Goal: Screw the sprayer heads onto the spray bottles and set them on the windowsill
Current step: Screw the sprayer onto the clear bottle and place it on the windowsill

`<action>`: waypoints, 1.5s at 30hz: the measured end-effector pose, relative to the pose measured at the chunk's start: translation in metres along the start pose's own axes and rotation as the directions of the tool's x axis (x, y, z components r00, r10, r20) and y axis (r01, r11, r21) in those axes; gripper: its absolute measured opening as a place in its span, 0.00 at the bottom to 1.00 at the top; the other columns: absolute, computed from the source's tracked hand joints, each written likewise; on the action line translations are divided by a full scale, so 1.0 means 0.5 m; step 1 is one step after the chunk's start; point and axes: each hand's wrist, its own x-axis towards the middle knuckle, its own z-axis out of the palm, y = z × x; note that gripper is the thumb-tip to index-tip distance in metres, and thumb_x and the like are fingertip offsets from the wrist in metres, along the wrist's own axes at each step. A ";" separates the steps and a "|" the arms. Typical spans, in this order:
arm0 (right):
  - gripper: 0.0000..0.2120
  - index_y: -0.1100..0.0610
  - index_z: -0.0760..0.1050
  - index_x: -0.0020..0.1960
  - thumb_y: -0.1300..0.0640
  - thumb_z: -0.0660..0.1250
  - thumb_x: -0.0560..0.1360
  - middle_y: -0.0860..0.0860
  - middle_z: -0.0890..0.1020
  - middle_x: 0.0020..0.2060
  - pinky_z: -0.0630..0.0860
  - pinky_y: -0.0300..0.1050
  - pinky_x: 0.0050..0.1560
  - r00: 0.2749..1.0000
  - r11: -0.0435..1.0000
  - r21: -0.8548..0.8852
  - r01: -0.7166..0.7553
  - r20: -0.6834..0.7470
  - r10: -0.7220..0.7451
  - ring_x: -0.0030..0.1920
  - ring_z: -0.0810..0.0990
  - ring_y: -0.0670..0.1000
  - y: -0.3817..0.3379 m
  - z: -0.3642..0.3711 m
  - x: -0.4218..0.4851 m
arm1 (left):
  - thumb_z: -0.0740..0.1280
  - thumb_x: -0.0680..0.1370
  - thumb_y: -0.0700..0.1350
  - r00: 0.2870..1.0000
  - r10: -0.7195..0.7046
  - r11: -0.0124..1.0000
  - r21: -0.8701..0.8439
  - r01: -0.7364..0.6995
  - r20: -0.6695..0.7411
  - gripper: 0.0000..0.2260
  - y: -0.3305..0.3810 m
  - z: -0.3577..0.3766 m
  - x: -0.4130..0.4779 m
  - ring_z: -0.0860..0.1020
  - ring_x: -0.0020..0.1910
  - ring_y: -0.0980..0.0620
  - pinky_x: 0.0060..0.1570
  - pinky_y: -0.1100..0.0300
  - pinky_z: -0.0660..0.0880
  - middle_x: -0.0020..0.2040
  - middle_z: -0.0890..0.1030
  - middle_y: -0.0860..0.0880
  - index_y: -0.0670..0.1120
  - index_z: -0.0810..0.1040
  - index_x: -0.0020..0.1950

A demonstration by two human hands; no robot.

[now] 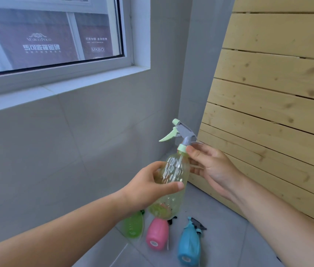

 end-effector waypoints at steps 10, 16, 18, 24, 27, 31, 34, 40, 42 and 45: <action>0.22 0.35 0.65 0.71 0.53 0.61 0.81 0.45 0.87 0.52 0.79 0.49 0.57 0.961 0.941 -0.304 0.151 0.267 -0.068 0.55 0.84 0.47 -0.021 0.093 0.018 | 0.56 0.84 0.45 0.987 0.082 0.982 -0.158 -0.104 -0.139 0.15 0.048 -0.072 0.019 0.82 0.41 0.70 0.36 0.73 0.76 0.48 0.85 0.61 0.61 0.76 0.63; 0.29 0.25 0.52 0.73 0.32 0.56 0.73 0.50 0.82 0.55 0.74 0.54 0.65 0.955 0.823 -0.495 0.278 0.238 -0.178 0.58 0.82 0.48 -0.122 0.162 0.152 | 0.63 0.84 0.41 0.937 0.242 0.964 -0.049 -0.262 -0.251 0.17 0.141 -0.196 0.072 0.82 0.38 0.70 0.39 0.75 0.76 0.41 0.85 0.60 0.57 0.72 0.70; 0.29 0.28 0.52 0.74 0.34 0.55 0.75 0.49 0.83 0.51 0.76 0.57 0.63 0.947 0.817 -0.487 0.310 0.230 -0.223 0.57 0.83 0.53 -0.178 0.203 0.207 | 0.66 0.83 0.43 0.914 0.284 0.955 0.000 -0.297 -0.290 0.21 0.197 -0.253 0.095 0.82 0.39 0.68 0.40 0.72 0.76 0.46 0.83 0.57 0.54 0.69 0.75; 0.31 0.38 0.63 0.67 0.31 0.55 0.65 0.53 0.81 0.60 0.77 0.59 0.60 0.914 0.794 -0.461 0.397 0.116 -0.389 0.56 0.83 0.58 -0.312 0.306 0.382 | 0.72 0.79 0.48 0.830 0.343 0.939 0.162 -0.302 -0.439 0.31 0.345 -0.393 0.184 0.80 0.49 0.57 0.48 0.64 0.73 0.61 0.82 0.51 0.52 0.63 0.80; 0.24 0.43 0.64 0.71 0.39 0.56 0.76 0.49 0.77 0.61 0.77 0.58 0.62 0.911 0.805 -0.432 0.407 0.122 -0.395 0.58 0.80 0.56 -0.337 0.338 0.434 | 0.75 0.76 0.48 0.808 0.305 0.952 0.164 -0.257 -0.505 0.34 0.370 -0.437 0.234 0.80 0.65 0.46 0.69 0.50 0.74 0.69 0.80 0.46 0.48 0.66 0.79; 0.29 0.35 0.58 0.75 0.35 0.50 0.74 0.46 0.72 0.72 0.71 0.59 0.69 0.907 0.785 -0.456 0.420 0.233 -0.350 0.70 0.74 0.54 -0.328 0.360 0.506 | 0.76 0.75 0.47 0.788 0.277 0.961 0.150 -0.233 -0.550 0.28 0.362 -0.479 0.288 0.82 0.58 0.47 0.42 0.60 0.81 0.66 0.82 0.45 0.48 0.74 0.73; 0.30 0.38 0.52 0.77 0.36 0.46 0.76 0.44 0.63 0.78 0.63 0.59 0.74 0.905 0.785 -0.455 0.420 0.280 -0.322 0.76 0.64 0.51 -0.328 0.378 0.533 | 0.76 0.76 0.46 0.756 0.294 0.953 0.122 -0.277 -0.584 0.26 0.350 -0.495 0.315 0.84 0.47 0.51 0.36 0.65 0.72 0.63 0.83 0.46 0.47 0.74 0.73; 0.26 0.47 0.54 0.79 0.43 0.46 0.83 0.46 0.61 0.78 0.58 0.52 0.76 0.902 0.792 -0.435 0.429 0.264 -0.343 0.71 0.64 0.49 -0.310 0.388 0.568 | 0.74 0.76 0.52 0.732 0.280 0.957 0.125 -0.260 -0.622 0.33 0.333 -0.511 0.347 0.79 0.65 0.39 0.47 0.56 0.76 0.67 0.80 0.44 0.50 0.67 0.78; 0.27 0.46 0.51 0.80 0.42 0.47 0.83 0.44 0.57 0.79 0.53 0.47 0.76 0.898 0.794 -0.425 0.434 0.274 -0.345 0.78 0.57 0.47 -0.303 0.389 0.576 | 0.74 0.76 0.54 0.724 0.288 0.956 0.143 -0.257 -0.627 0.33 0.328 -0.520 0.353 0.78 0.65 0.44 0.56 0.56 0.75 0.70 0.78 0.44 0.51 0.66 0.79; 0.27 0.45 0.49 0.80 0.41 0.47 0.82 0.43 0.54 0.80 0.50 0.47 0.78 0.900 0.803 -0.416 0.427 0.285 -0.330 0.80 0.52 0.46 -0.299 0.387 0.579 | 0.73 0.77 0.55 0.714 0.294 0.955 0.169 -0.243 -0.635 0.33 0.329 -0.523 0.353 0.75 0.70 0.44 0.68 0.53 0.72 0.73 0.75 0.44 0.51 0.66 0.79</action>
